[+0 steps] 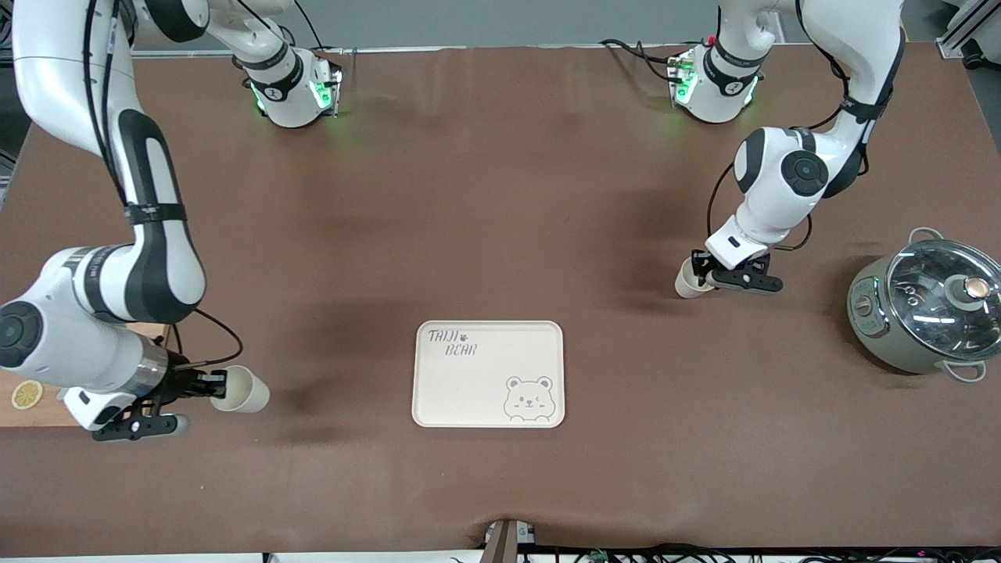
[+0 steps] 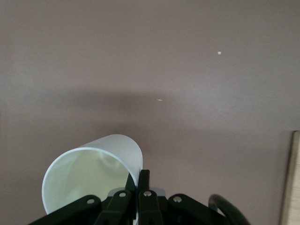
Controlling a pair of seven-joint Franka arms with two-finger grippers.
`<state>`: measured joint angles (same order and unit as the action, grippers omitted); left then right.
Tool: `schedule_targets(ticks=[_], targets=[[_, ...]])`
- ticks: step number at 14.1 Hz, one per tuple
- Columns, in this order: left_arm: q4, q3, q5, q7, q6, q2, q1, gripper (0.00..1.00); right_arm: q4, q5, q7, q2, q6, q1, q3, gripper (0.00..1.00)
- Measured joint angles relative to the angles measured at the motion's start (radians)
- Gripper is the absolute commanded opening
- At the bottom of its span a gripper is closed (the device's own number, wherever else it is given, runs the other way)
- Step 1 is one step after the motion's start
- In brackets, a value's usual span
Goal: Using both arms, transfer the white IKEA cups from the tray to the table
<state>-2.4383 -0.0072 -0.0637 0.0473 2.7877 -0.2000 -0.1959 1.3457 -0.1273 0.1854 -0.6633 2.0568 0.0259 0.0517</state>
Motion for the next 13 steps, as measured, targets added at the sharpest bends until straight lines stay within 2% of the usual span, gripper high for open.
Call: schedule_targets(ticks=[2, 3, 6, 7, 11, 12, 13], targets=[[0.045, 0.0, -0.001, 0.0, -0.099, 0.017, 0.003, 1.0, 0.011, 0.0, 0.065, -0.015, 0.0, -0.039, 0.0, 0.0], [0.093, 0.001, -0.001, 0.0, -0.212, 0.033, 0.004, 1.0, 0.013, 0.0, 0.086, -0.029, 0.001, -0.059, 0.0, 0.0], [0.316, 0.002, -0.002, -0.004, -0.593, 0.076, 0.006, 1.0, 0.015, -0.001, 0.111, -0.082, 0.004, -0.091, -0.001, 0.0], [0.39, 0.002, -0.002, -0.01, -0.661, 0.078, 0.006, 1.0, 0.015, -0.001, 0.114, -0.1, 0.005, -0.092, -0.001, 0.0], [0.621, 0.002, -0.003, -0.062, -0.754, 0.001, 0.005, 1.0, 0.01, -0.002, 0.121, -0.146, 0.006, -0.092, -0.004, 0.0], [0.68, 0.002, -0.003, -0.068, -0.779, -0.035, 0.005, 1.0, 0.01, -0.002, 0.121, -0.146, 0.006, -0.093, -0.004, 0.29], [0.737, 0.002, -0.003, -0.069, -0.799, -0.073, 0.005, 1.0, 0.01, -0.002, 0.121, -0.146, 0.007, -0.093, -0.004, 0.88]])
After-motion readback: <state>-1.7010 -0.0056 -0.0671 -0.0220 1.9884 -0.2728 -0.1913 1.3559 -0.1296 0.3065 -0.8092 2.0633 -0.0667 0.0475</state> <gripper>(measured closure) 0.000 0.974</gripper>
